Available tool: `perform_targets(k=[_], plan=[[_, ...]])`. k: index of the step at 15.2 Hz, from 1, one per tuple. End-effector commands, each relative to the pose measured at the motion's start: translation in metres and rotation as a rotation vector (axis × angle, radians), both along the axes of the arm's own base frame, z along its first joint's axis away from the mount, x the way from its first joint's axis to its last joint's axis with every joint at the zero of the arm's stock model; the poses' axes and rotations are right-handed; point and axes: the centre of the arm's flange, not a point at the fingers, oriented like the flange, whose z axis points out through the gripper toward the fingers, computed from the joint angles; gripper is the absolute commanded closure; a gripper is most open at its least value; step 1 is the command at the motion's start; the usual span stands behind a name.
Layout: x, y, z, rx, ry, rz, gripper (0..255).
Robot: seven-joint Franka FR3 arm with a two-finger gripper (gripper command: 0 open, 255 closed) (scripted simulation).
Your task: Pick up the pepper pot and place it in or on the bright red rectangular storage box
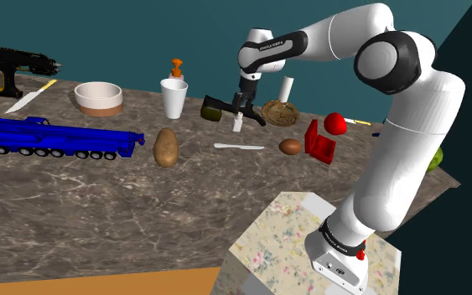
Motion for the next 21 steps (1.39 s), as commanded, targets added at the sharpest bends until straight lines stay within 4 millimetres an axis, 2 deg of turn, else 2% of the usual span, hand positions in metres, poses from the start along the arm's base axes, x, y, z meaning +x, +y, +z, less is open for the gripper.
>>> perform_targets(k=[1,5,12,13,21], plan=[[0.003,0.0,-0.01,0.0,0.0,0.001,0],[0.002,0.0,-0.029,0.0,0.0,0.001,0],[0.002,0.0,-0.029,0.0,0.0,0.001,0],[0.002,0.0,-0.029,0.0,0.0,0.001,255],[0.002,0.0,-0.029,0.0,0.0,0.001,255]])
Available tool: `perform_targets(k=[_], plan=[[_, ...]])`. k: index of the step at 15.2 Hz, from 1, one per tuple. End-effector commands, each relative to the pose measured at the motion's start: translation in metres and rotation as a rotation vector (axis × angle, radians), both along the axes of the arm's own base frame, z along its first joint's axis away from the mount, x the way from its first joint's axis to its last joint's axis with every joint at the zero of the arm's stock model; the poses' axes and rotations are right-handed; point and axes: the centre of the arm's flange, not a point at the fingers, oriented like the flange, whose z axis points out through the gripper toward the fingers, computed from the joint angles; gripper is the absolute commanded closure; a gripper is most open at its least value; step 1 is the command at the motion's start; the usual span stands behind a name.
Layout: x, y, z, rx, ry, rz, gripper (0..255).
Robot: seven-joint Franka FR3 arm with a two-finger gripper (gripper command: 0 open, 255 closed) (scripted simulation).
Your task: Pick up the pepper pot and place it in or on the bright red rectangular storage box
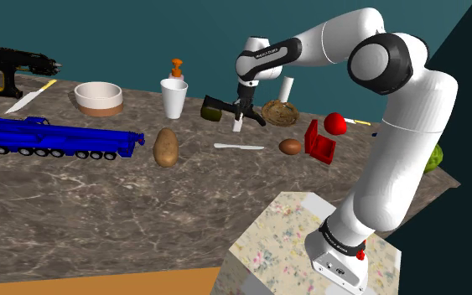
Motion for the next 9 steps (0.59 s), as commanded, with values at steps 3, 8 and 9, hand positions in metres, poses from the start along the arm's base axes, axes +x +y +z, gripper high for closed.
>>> perform_targets(k=[3,8,9], plan=[[0.0,0.0,0.01,0.0,0.0,0.0,255],[0.0,0.0,0.037,0.0,0.0,0.0,255],[0.0,0.0,0.042,0.0,0.0,0.0,255]])
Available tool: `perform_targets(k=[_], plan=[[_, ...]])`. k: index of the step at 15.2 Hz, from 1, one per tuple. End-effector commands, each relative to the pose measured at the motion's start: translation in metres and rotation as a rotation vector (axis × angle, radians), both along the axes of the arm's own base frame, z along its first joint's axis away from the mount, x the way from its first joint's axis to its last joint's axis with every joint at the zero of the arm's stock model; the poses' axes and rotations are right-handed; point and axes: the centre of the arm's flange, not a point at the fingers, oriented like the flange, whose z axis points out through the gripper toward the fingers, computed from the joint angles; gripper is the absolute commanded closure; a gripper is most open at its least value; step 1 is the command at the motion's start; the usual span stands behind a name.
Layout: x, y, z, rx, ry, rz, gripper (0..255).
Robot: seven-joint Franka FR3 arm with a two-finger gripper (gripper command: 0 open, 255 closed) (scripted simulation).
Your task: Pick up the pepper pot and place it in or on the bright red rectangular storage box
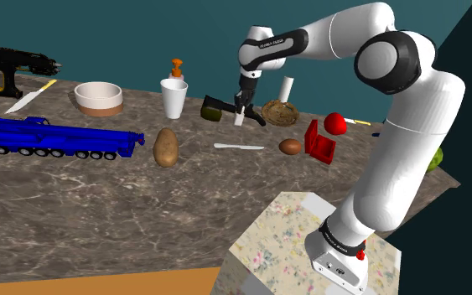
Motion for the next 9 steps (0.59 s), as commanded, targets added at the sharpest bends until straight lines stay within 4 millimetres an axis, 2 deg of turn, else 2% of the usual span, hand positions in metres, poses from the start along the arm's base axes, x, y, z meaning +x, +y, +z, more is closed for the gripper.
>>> perform_targets(k=[1,9], plan=[[0.0,0.0,0.011,0.0,0.0,0.0,255],[0.0,0.0,0.053,0.0,0.0,0.0,255]])
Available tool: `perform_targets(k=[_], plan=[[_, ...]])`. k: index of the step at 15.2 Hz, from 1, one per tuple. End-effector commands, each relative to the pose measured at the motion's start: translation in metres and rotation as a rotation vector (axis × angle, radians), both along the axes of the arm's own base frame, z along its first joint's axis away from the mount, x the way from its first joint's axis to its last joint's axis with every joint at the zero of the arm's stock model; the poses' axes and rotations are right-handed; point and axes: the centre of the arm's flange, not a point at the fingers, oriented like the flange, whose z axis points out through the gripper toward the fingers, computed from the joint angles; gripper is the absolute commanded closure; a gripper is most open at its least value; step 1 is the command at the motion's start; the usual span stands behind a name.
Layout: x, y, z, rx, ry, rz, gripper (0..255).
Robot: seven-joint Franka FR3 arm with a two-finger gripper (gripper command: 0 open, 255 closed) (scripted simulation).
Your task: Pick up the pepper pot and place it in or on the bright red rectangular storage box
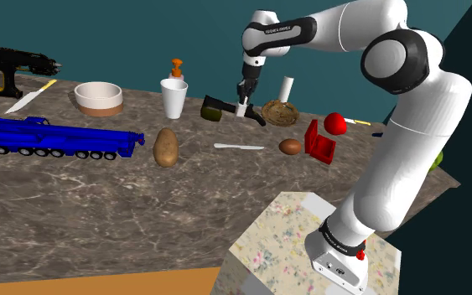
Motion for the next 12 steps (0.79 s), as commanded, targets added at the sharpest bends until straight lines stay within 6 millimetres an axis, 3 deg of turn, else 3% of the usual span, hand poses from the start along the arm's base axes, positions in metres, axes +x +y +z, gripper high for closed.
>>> perform_targets(k=[1,12], plan=[[0.0,0.0,0.01,0.0,0.0,0.0,255],[0.0,0.0,0.068,0.0,0.0,0.0,255]])
